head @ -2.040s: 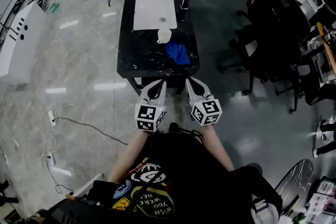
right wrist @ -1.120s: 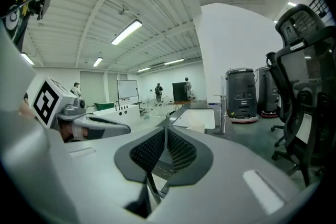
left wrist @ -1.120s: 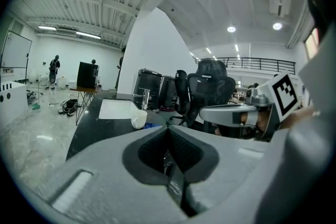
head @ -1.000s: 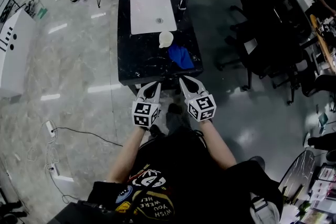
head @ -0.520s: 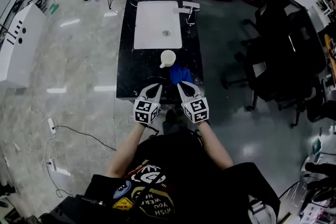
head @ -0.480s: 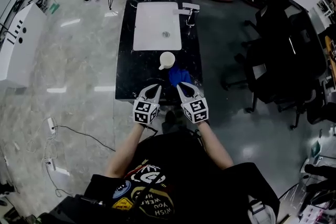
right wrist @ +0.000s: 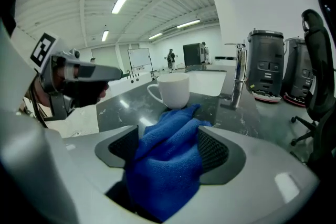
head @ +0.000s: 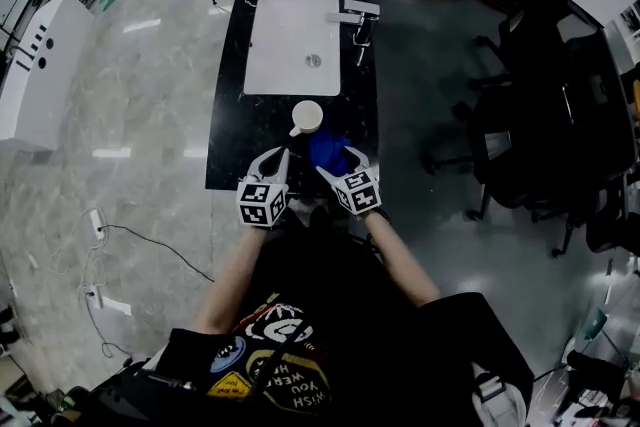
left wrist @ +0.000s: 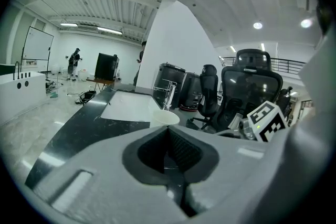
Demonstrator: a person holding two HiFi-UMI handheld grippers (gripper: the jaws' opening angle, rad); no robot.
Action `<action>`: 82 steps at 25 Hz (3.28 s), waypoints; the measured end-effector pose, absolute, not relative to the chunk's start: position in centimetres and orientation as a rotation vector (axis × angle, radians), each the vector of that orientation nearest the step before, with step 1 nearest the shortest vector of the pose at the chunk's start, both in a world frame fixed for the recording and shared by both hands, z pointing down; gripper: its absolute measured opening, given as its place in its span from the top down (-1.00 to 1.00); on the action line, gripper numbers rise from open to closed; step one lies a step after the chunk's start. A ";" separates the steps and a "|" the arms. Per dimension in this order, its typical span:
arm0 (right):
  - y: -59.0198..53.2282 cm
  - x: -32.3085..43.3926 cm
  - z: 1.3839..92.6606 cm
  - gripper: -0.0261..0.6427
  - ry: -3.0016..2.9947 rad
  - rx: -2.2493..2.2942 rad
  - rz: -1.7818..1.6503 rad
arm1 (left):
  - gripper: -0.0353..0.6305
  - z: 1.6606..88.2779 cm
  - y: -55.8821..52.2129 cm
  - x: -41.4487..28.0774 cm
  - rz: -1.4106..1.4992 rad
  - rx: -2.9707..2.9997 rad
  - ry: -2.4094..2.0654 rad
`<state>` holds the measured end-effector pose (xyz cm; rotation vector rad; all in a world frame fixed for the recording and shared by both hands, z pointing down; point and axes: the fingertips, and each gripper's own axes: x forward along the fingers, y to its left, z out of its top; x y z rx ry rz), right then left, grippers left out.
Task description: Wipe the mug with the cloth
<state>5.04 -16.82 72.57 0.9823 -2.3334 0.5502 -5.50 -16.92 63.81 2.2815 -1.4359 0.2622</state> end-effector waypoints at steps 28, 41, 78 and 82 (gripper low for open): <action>-19.0 4.9 70.9 0.48 -2.388 0.735 0.500 | 0.88 67.8 -25.0 -5.2 0.172 2.088 -1.318; -17.2 2.8 70.9 0.48 -2.377 0.631 0.382 | 0.88 67.3 -25.0 -4.9 0.164 2.071 -1.331; -24.6 7.5 69.0 0.49 -2.275 1.031 0.334 | 0.88 67.0 -24.4 -6.5 0.210 2.040 -1.386; -25.7 5.3 69.7 0.49 -2.244 0.906 0.314 | 0.88 67.6 -24.6 -5.8 0.251 2.033 -1.365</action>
